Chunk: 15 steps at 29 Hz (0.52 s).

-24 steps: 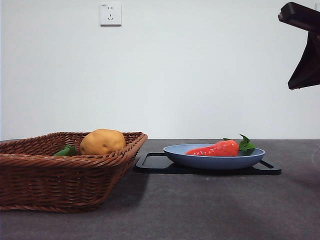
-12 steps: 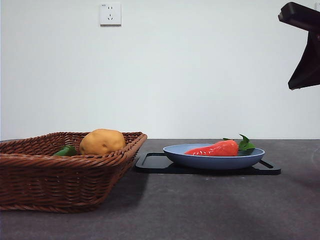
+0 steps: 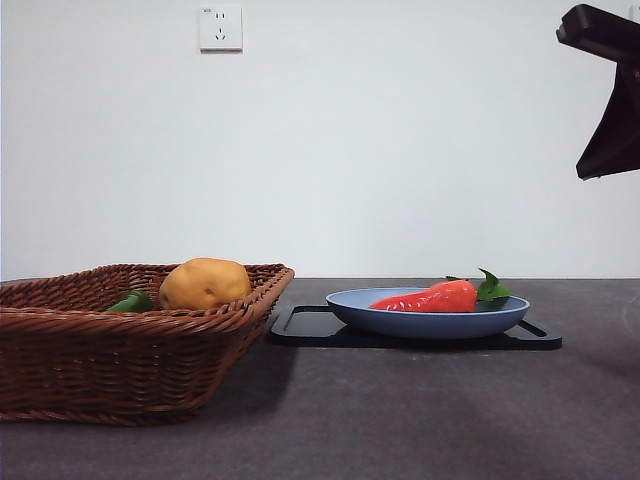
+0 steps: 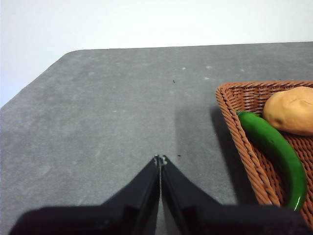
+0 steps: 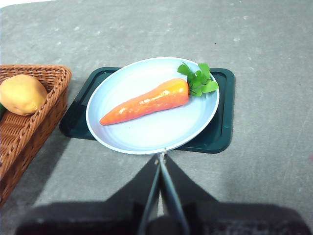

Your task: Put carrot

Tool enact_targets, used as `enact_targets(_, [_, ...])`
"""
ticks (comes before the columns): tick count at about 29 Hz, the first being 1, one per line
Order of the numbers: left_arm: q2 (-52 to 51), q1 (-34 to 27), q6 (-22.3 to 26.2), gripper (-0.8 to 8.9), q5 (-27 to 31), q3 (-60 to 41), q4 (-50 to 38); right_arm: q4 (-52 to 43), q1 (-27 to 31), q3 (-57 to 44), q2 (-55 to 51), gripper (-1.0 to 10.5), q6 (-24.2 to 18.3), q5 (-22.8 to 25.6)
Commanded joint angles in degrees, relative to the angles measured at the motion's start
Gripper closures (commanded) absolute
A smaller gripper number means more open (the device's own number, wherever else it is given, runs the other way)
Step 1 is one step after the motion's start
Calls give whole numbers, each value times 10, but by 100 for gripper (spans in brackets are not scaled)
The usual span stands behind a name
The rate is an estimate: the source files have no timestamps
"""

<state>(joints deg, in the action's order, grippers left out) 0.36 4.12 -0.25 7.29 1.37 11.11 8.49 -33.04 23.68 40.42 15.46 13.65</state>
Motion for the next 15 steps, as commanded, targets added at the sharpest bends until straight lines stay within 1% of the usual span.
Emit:
enact_targets(1, [-2, -1, -4, 805, -1, -6, -4, -7, -3, 4, 1, 943, 6, 2])
enact_targets(3, [-2, -1, -4, 805, -1, -6, -4, 11, -2, 4, -33, 943, 4, 5])
enact_targets(4, [-2, -1, -4, 805, -1, -6, -4, 14, 4, 4, -60, 943, -14, 4])
enact_targets(6, [-2, -1, -4, 805, -1, -6, -4, 15, 31, 2, -119, 943, -92, 2])
enact_targets(7, [-2, -1, -4, 805, -1, -6, -4, 14, 50, -3, -148, 943, -110, 2])
enact_targets(9, [-2, -1, -4, 805, -1, -6, -4, 10, 102, -21, -209, 943, -122, 2])
enact_targets(13, [-2, -1, -4, 805, -1, -6, -4, -5, 208, -97, -300, 943, -135, -4])
enact_targets(14, [-2, -1, -4, 805, 0, -6, -4, -5, 231, -122, -320, 943, -136, -23])
enact_targets(15, [-2, -1, -4, 805, 0, -6, -4, -5, 243, -134, -331, 943, -137, -42])
